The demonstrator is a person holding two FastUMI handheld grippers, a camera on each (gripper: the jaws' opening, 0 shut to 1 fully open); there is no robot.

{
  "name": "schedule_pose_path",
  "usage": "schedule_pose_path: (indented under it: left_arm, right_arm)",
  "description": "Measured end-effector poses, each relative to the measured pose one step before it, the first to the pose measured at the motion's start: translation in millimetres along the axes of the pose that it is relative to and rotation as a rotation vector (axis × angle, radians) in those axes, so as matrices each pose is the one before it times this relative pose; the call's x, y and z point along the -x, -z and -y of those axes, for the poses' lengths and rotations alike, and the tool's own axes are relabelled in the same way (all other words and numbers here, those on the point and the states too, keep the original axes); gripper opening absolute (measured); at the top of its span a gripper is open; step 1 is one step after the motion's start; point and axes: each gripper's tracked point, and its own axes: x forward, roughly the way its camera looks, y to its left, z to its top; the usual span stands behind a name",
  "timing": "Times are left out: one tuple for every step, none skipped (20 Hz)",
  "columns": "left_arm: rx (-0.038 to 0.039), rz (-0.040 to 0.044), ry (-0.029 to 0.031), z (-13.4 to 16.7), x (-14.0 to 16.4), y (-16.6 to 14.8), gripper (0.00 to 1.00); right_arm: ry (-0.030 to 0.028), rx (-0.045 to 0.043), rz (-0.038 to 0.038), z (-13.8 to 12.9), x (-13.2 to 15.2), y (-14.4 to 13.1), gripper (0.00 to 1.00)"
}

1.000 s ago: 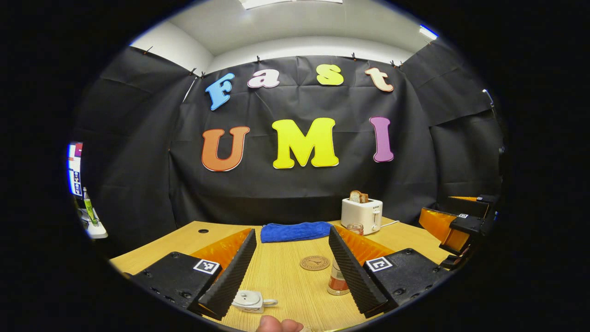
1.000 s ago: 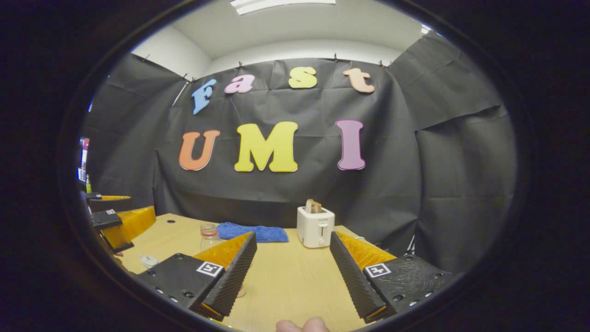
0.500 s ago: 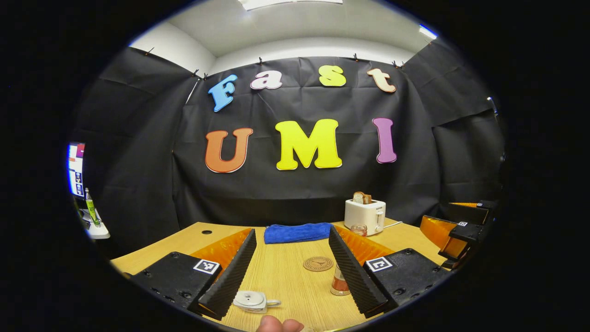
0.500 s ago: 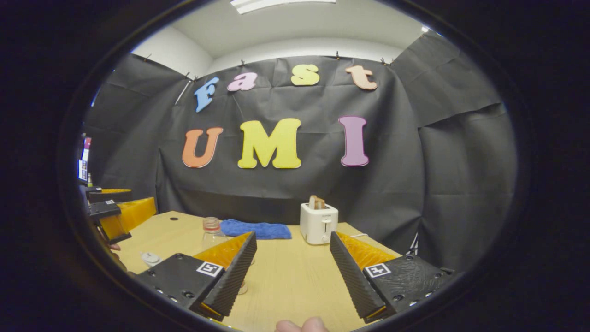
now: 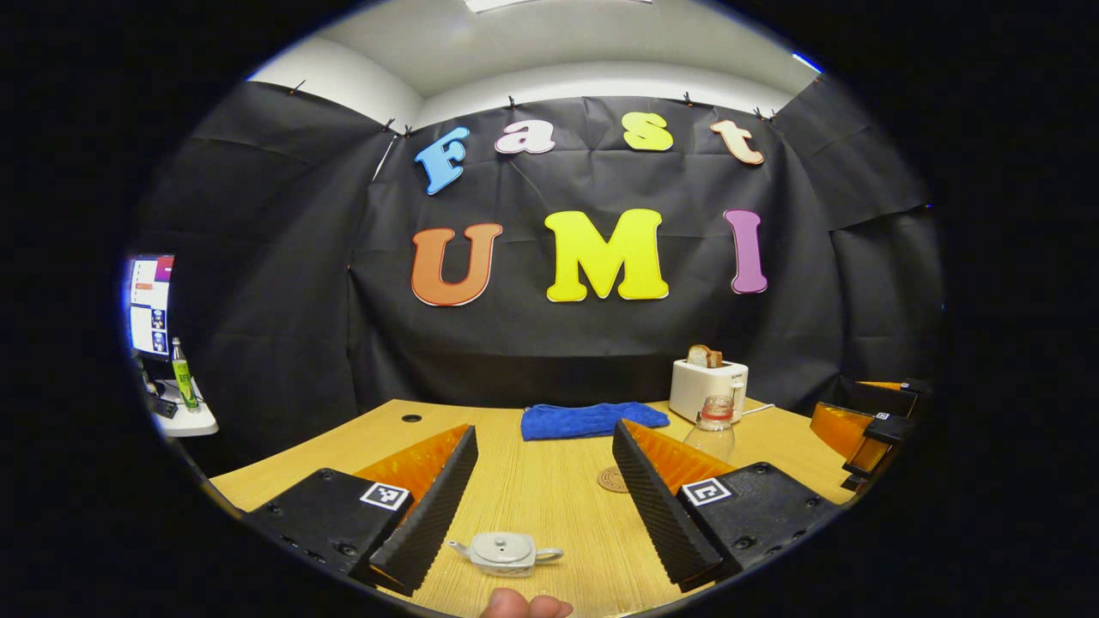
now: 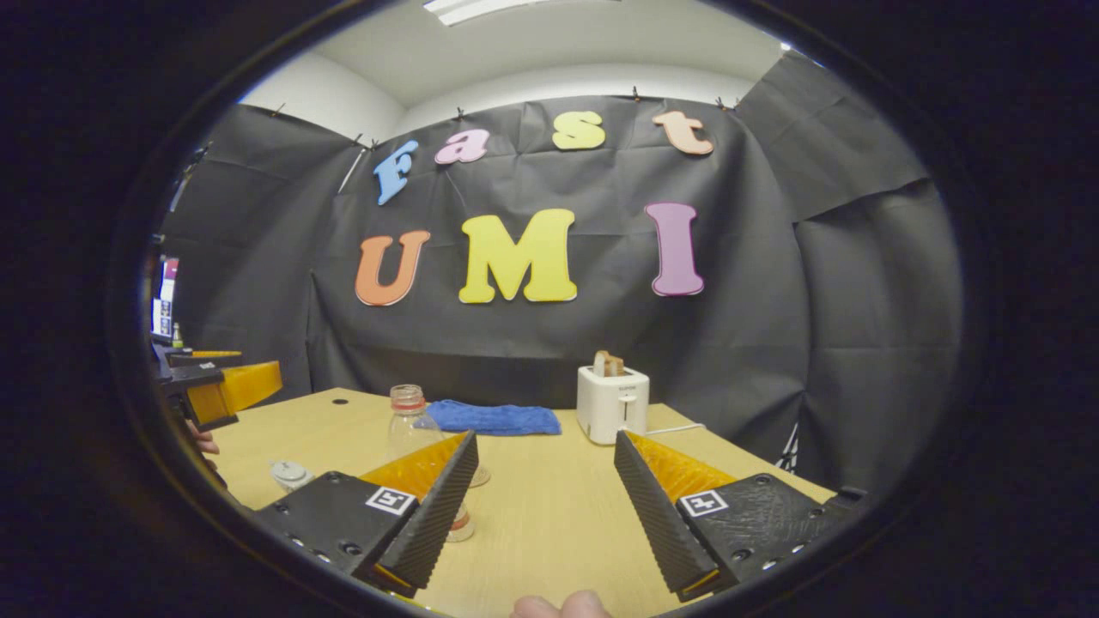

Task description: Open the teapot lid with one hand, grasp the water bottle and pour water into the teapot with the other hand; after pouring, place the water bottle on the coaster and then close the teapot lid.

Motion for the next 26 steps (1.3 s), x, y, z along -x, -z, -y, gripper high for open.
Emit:
schedule_pose_path:
  left_arm:
    - [-0.00364, -0.01594, -0.00224, -4.18, 3.74, 7.29, 0.99]
    - [-0.00688, -0.01603, 0.00192, -3.70, 2.86, 7.81, 0.99]
    - [-0.00329, -0.01053, -0.00248, -2.94, 2.66, 6.21, 0.99]
    - [0.00438, -0.01083, -0.00936, -3.47, 1.11, 5.95, 0.99]
    - [0.00770, -0.01541, -0.00156, -1.39, 1.09, 7.83, 0.99]
    - [0.01005, -0.01958, 0.00349, -0.09, -0.85, 8.76, 0.99]
    - [0.00776, -0.02203, 0.00780, 1.02, 0.07, 9.70, 0.99]
    - [0.00618, -0.02195, 0.00238, -0.79, -1.52, 6.40, 0.99]
    - [0.00637, -0.01952, -0.00094, -0.58, -1.07, 6.11, 0.99]
    - [0.00667, -0.02041, 0.00531, -1.18, -4.31, 8.16, 0.99]
    - [0.00509, -0.02032, 0.00599, 0.09, -4.56, 7.69, 0.99]
    - [0.00291, -0.02071, 0.00216, -0.72, -3.46, 6.05, 0.97]
    - [-0.00020, -0.02429, -0.00042, -1.17, -4.90, 7.48, 0.94]
    - [-0.00257, -0.03039, -0.00545, -3.48, -6.19, 8.41, 0.92]
    - [-0.00219, -0.02720, -0.00461, -3.07, -2.53, 7.55, 0.87]
    - [0.00009, -0.01916, -0.00594, -2.58, -5.08, 3.61, 0.85]
    - [-0.00336, -0.01543, -0.00568, -2.93, -2.61, 4.97, 0.80]
    - [-0.00465, -0.01222, -0.00596, -1.79, -1.22, 2.95, 0.77]
    - [-0.00148, -0.00923, -0.00090, -1.14, -0.60, 2.56, 0.71]
    - [0.00243, -0.00670, 0.00392, 0.42, -1.72, 0.35, 0.68]
    - [-0.00228, 0.00245, 0.00071, 0.50, -1.09, -2.19, 0.64]
    - [-0.00667, 0.00014, -0.00344, -1.86, -1.88, -0.02, 0.63]
    - [-0.00647, 0.00209, -0.00463, -0.90, -1.62, -1.17, 0.64]
    - [-0.00415, 0.00141, -0.00325, -0.21, -0.35, -0.27, 0.55]
    - [-0.00319, 0.00168, -0.00276, -1.09, -0.50, -0.78, 0.47]
    - [-0.00096, 0.00148, -0.00109, -0.30, -0.46, -0.09, 0.44]
  right_arm:
    - [-0.01059, -0.00749, -0.00977, -3.13, -2.22, 4.05, 0.98]
    - [-0.00481, -0.01050, -0.00919, -0.75, -2.68, 4.58, 0.95]
    - [-0.01109, -0.01438, -0.00896, -2.59, -1.45, 3.14, 0.98]
    - [-0.01008, -0.01437, -0.00749, -2.73, -1.93, 5.12, 0.95]
    - [-0.00396, -0.01193, -0.00347, -0.70, -1.19, 2.00, 0.98]
    - [-0.00248, 0.00003, -0.00197, -0.46, -1.16, 2.52, 0.98]
    - [0.00458, 0.01687, 0.00388, 1.83, 0.18, 0.06, 0.98]
    - [0.00938, 0.02401, 0.00962, 2.95, -0.20, 0.43, 0.96]
    - [0.00818, 0.02416, 0.00721, 2.59, 0.43, 0.50, 0.96]
    - [0.00498, 0.01862, 0.00235, 1.87, 0.68, 2.31, 0.96]
    - [0.00212, 0.00963, 0.00160, 1.06, 0.65, 1.26, 0.98]
    - [0.00008, 0.00340, -0.00192, 0.16, 0.21, 2.31, 0.98]
    - [-0.00039, -0.00161, -0.00472, 0.72, -0.62, 2.01, 0.96]
    - [0.00093, -0.00254, -0.00573, 2.39, 0.52, 2.71, 0.96]
    - [0.00097, -0.00236, -0.00425, 1.39, -0.52, 1.27, 0.98]
    - [0.00052, -0.00276, -0.00579, 0.61, -0.88, 1.91, 0.96]
    - [0.00067, -0.00104, -0.00276, 0.45, -1.15, 0.58, 0.96]
    - [0.00151, 0.00039, -0.00221, 0.37, -1.49, 1.42, 0.96]
    - [0.00027, 0.00143, 0.00066, 0.31, -0.47, 0.00, 0.96]
    - [-0.00014, 0.00224, -0.00053, -0.68, -0.70, 1.15, 0.96]
    - [-0.00164, 0.00231, -0.00134, -1.28, -0.95, 0.60, 0.96]
    - [-0.00322, 0.00081, -0.00136, -1.55, -1.32, 1.10, 0.98]
    - [-0.00278, 0.00002, -0.00306, -0.04, -0.86, 0.82, 0.96]
    - [-0.00516, 0.00055, -0.00421, -2.26, -1.41, 2.16, 0.94]
    - [-0.00179, 0.00101, -0.00392, -0.63, -0.92, 1.56, 0.98]
    - [-0.00203, 0.00171, -0.00301, -0.64, -0.78, 1.05, 0.98]
